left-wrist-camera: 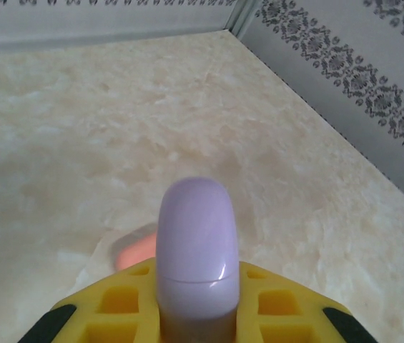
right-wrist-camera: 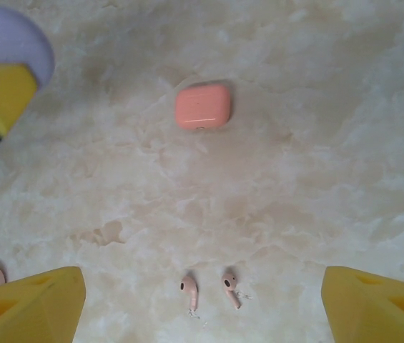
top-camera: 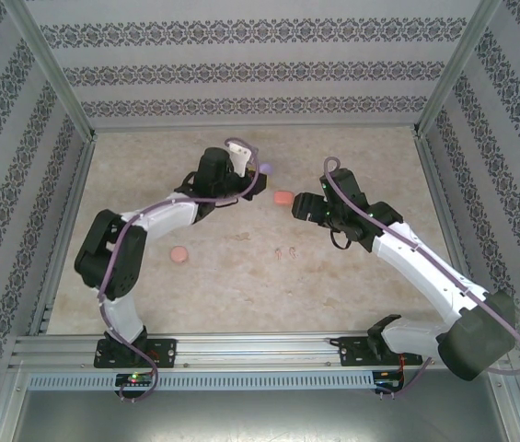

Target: Insert wireless bluetooth earbuds into charging case

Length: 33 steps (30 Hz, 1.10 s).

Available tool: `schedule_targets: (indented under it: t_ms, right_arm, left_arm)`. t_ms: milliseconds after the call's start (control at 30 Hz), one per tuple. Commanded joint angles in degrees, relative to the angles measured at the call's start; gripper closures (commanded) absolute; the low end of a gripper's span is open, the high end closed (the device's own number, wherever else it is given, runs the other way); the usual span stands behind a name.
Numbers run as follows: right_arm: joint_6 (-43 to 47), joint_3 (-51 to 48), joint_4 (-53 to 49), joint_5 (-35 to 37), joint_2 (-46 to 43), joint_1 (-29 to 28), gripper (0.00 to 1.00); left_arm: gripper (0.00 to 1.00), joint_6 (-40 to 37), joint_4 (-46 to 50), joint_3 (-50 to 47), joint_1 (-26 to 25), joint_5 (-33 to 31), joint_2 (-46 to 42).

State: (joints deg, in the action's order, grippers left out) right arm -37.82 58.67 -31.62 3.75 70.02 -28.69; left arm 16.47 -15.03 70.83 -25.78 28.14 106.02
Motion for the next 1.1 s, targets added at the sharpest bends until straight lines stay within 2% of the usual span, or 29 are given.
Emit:
schedule_targets:
  t_ms: [0, 200, 500, 767, 833, 1067]
  right_arm:
    - [-1.09, -1.26, 1.38, 2.01, -1.42, 0.74, 0.14]
    - [-1.13, -1.61, 1.44, 1.91, -1.61, 1.09, 0.14]
    - [-1.25, -1.39, 1.9, 1.64, -1.03, 1.24, 0.15]
    - [-1.3, -1.35, 2.04, 1.52, -1.02, 1.27, 0.15]
    - [-1.29, -1.28, 1.98, 1.58, -1.1, 1.24, 0.15]
    - [-0.86, -0.65, 1.56, 1.72, -1.44, 1.35, 0.14]
  left_arm:
    - [1.0, 9.02, 6.43, 3.35, 2.13, 6.75, 4.72]
    - [1.0, 18.93, 3.74, 5.91, 4.53, 11.47, 11.54]
    - [0.99, 21.93, 9.22, 8.42, 4.77, 11.73, 16.28]
    - [0.88, 21.35, 15.2, 10.16, 4.75, 8.63, 18.06]
    - [0.81, 21.1, 16.5, 10.68, 4.74, 8.11, 18.54]
    - [0.69, 18.65, 21.79, 12.37, 4.72, 5.52, 19.05]
